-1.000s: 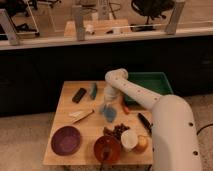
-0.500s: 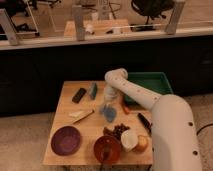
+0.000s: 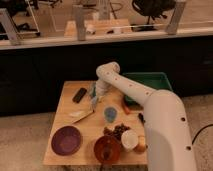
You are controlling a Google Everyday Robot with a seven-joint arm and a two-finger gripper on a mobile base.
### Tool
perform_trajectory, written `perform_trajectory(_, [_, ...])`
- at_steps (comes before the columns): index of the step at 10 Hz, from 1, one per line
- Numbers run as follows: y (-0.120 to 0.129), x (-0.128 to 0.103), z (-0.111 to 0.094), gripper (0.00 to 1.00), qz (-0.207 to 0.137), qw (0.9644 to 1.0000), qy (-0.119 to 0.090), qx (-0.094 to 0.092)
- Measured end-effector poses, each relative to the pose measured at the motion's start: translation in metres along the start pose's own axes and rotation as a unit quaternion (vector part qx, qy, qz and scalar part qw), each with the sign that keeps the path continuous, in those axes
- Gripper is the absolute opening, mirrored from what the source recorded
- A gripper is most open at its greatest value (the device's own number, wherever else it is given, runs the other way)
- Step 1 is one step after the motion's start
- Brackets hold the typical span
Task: Wipe table surface with towel
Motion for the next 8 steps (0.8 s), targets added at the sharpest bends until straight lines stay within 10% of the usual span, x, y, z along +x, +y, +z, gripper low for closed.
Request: perform_trajectory(8, [0.027, -0.043, 0.021, 0.13, -0.057, 0.9982, -0.006, -0.016])
